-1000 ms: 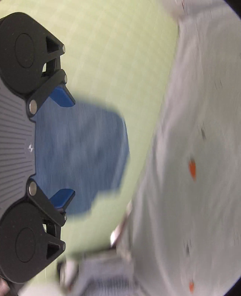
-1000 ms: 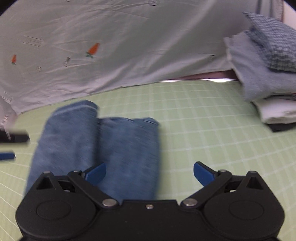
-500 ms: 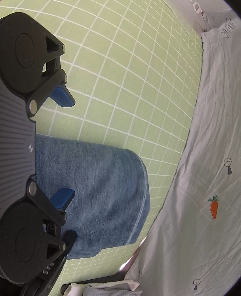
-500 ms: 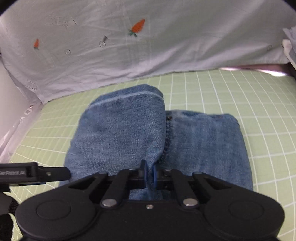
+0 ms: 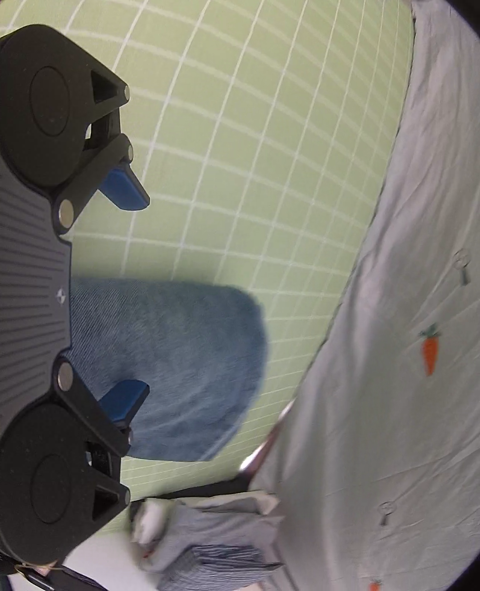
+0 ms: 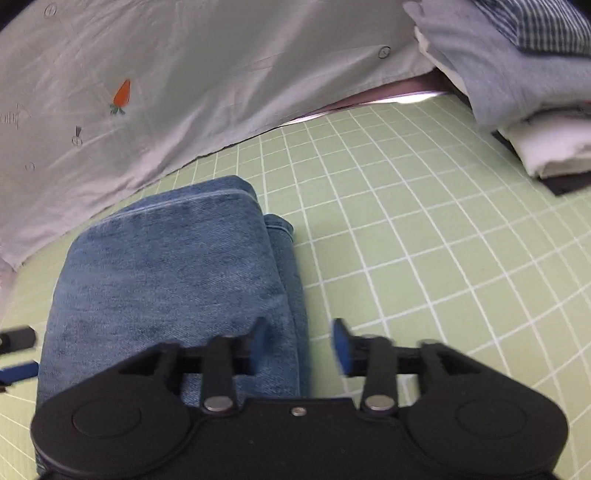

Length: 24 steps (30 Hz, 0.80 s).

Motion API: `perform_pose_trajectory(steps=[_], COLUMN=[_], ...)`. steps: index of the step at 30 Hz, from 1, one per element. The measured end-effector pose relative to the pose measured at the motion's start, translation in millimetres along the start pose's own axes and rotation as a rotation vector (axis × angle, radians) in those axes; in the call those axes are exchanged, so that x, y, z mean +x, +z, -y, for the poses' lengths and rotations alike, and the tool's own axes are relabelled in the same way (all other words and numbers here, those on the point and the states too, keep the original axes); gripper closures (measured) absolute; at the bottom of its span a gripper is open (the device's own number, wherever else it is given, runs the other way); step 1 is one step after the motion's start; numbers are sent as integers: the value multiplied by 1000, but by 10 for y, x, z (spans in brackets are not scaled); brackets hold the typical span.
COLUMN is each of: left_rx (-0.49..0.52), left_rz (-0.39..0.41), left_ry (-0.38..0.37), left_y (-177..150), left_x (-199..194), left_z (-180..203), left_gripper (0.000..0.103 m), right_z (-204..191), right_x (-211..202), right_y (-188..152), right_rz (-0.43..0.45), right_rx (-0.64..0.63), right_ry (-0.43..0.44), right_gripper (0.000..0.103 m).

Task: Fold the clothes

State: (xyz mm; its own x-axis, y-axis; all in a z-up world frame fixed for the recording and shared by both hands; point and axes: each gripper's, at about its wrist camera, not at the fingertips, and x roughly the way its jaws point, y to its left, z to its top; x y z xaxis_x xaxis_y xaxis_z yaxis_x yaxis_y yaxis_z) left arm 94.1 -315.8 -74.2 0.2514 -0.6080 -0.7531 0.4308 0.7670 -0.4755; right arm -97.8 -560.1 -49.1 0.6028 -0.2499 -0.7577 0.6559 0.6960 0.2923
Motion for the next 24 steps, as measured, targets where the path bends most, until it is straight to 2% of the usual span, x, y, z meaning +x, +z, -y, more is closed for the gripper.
perform_pose_trajectory(steps=[1,3,5,8,10,11,12,13,14,16,18,21,24], left_rx=[-12,-46,-74,-84,-83,-82,-70,-51,-32,2,11,43,109], left_rz=[-1,-11,-31,-76,-112,-131,-134,-126,-119,-103,-105,-105,-88], left_ry=[-10,-34,-66,-102,-120,-129,-124,-108,-93,-75,-101,-154,-224], left_y=[-15,-19,6,26,9,-2,-14,-27,-40,-59,-48,-52,-53], left_x=[45,135,234,400,512,568,582,567,551,494,381,237,163], left_z=[-5,-30,-54,-34,10,34,75,130,184,289,396,682,1201], left_gripper=[1,0,0,0,0,2,10,14,18,39,45,46,46], right_z=[18,41,32,13,53,75,109,144,176,172,107,187,434], right_x=[13,64,150,247,269,280,288,296,297,184,24,-343,-789], right_y=[-6,-15,-14,-35,-30,-27,-38,-49,-57,-62,-64,-33,49], right_rz=[-6,-26,-48,-64,-75,-81,-82,-84,-83,-56,-29,36,119], right_rx=[33,80,84,87,128,151,186,220,252,265,244,271,295], right_ry=[32,93,106,92,121,142,173,204,232,247,238,240,224], right_gripper=[39,34,26,22,22,28,37,53,78,84,85,86,86])
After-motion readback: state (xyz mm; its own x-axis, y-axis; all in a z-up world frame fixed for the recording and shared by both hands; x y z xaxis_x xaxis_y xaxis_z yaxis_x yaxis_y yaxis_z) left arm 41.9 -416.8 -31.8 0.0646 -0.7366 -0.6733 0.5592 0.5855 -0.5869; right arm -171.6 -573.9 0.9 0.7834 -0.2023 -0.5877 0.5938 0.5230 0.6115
